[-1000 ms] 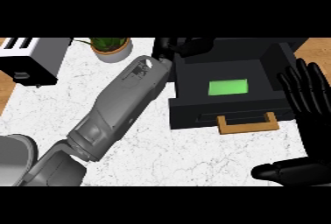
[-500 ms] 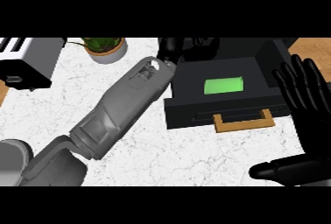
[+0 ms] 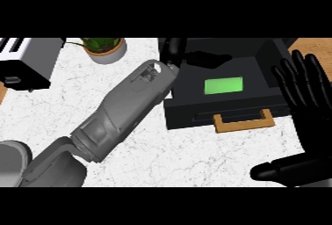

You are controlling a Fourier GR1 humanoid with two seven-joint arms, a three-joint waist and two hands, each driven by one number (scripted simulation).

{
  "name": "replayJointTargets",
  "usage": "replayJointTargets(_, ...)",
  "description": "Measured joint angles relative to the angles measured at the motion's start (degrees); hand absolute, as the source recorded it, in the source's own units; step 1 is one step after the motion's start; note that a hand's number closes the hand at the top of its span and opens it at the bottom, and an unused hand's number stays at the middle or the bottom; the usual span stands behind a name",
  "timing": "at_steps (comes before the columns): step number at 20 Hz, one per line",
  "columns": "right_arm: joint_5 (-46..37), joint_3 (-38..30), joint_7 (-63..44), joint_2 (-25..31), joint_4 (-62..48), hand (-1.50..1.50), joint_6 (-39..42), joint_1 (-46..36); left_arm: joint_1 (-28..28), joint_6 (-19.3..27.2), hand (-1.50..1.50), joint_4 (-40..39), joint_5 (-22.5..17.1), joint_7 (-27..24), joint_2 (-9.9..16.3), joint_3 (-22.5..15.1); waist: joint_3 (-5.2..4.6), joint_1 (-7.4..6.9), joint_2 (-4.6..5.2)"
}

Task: Pick up the cup, place it into the drawer and close the drawer

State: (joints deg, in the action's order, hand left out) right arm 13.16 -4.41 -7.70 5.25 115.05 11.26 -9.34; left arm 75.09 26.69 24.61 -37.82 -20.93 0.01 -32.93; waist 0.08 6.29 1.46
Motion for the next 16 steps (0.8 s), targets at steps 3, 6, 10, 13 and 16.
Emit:
replayJointTargets(3, 2.18, -0.58, -0.83, 0.3, 0.6, -1.5, 0.79, 0.77, -0.62, -0.47, -1.5, 2.1, -2.47, -2.64, 0.0, 0.58, -0.01, -0.68, -0.26)
replayJointTargets(6, 3.65, -0.85, -0.7, 0.42, 0.66, -1.5, 1.79, 1.95, -1.26, -1.03, -1.5, 4.5, -4.89, -4.88, -0.01, 1.3, -0.03, -1.82, -0.58)
replayJointTargets(10, 6.04, -2.42, -2.83, 2.1, 2.56, 1.5, 2.46, 2.29, -1.75, -2.42, -1.5, 7.03, -6.52, -4.94, 0.09, 3.65, -0.05, -3.85, -1.1)
replayJointTargets(13, 6.41, -2.85, -2.5, 3.72, 3.54, 1.5, 4.64, 3.64, -3.14, -2.98, -1.5, 9.82, -6.88, -3.65, 2.16, 5.47, -0.06, -5.12, -1.42)
replayJointTargets(16, 4.1, -2.47, -1.65, 6.14, 4.52, 1.5, 7.5, 5.31, -5.71, -3.99, -1.5, 12.65, -7.59, -3.39, 4.88, 7.26, -0.09, -6.07, -1.66)
